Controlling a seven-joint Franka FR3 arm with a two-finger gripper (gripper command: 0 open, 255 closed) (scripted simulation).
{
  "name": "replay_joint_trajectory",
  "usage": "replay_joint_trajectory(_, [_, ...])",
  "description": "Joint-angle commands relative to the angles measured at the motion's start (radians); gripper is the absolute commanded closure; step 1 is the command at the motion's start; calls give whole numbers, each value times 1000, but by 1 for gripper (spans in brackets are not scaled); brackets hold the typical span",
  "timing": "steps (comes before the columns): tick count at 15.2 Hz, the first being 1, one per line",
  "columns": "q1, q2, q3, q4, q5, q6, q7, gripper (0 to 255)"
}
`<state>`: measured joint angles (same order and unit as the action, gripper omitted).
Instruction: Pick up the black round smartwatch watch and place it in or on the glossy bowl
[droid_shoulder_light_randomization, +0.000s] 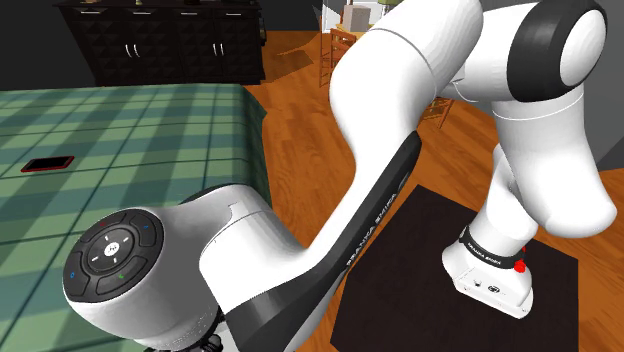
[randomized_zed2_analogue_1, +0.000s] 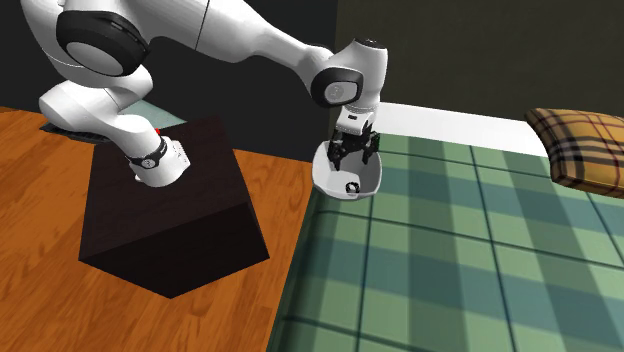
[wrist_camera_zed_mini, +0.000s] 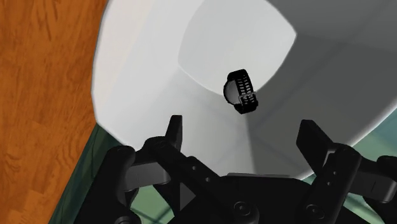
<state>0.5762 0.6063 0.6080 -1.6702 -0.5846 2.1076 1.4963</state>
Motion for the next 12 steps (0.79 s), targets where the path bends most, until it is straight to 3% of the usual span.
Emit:
replay_joint_trajectory(1, [-2,-17,9,7,13,-22,-7,0])
replay_joint_trajectory(4, [-6,-61,33,35,48,-87,-28,0])
replay_joint_trajectory(12, [-6,-61,33,35,48,-86,-28,0])
